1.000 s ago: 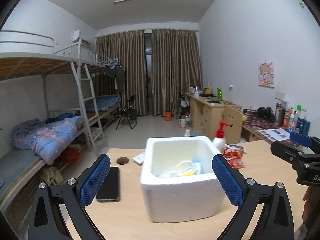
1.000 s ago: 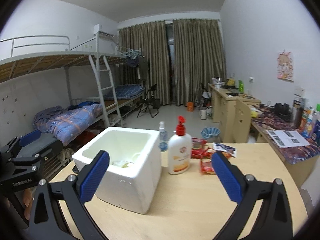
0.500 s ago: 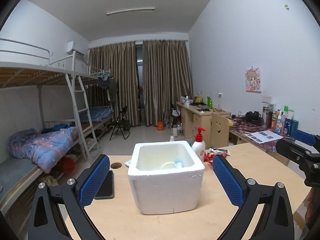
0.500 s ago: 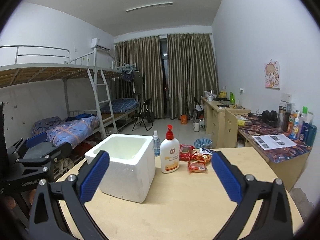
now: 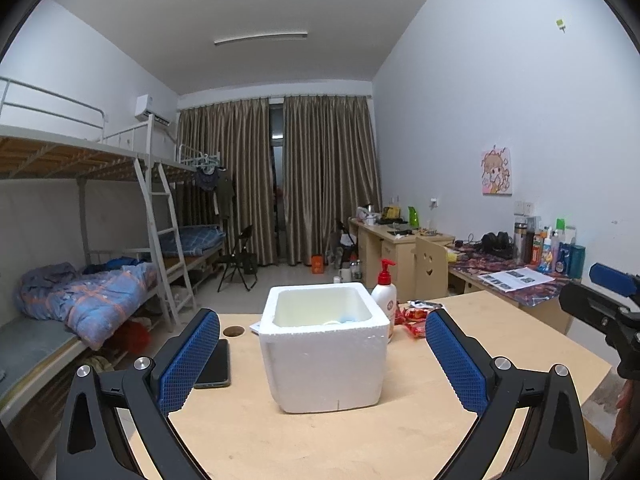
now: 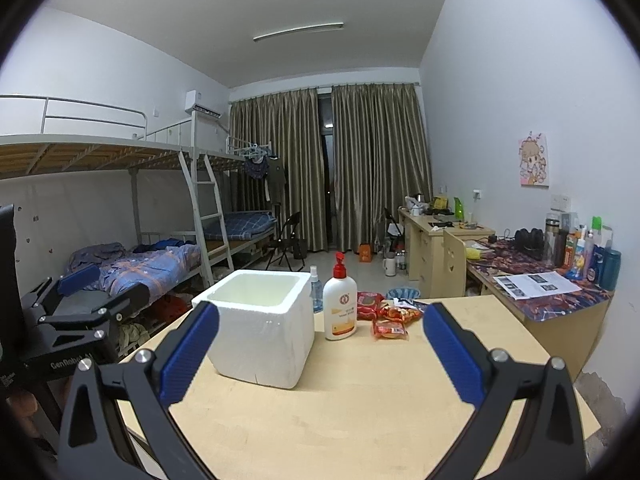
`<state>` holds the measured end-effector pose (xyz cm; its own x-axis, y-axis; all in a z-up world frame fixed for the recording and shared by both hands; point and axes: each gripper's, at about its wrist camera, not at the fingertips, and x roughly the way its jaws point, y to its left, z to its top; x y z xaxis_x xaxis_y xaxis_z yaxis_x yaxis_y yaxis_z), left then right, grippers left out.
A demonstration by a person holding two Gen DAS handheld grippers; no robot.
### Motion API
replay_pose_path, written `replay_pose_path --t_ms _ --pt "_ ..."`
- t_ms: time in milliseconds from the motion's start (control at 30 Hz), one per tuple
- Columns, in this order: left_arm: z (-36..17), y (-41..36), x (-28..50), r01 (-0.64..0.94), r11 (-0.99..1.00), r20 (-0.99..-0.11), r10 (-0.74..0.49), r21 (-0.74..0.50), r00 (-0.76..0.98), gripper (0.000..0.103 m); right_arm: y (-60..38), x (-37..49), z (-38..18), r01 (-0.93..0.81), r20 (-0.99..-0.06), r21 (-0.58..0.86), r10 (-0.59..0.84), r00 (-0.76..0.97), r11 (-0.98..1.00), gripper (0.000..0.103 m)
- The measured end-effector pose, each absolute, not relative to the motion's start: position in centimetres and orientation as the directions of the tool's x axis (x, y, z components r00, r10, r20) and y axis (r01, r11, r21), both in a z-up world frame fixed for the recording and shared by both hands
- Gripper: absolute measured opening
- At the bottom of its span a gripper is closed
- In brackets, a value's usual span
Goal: Organize soft objects
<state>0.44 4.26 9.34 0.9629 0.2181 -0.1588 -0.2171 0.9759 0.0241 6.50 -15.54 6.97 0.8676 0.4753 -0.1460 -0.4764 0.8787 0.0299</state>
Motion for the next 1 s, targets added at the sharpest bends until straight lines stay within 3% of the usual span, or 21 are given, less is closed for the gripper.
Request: replay_pose_path --t_ms 1000 --pt "4.1 4.4 -1.5 -0.245 0.970 -0.161 0.243 0.011 0.956 0.103 -16.1 4.0 1.8 -0.513 -0.129 0.048 0.515 0.847 0.857 0.103"
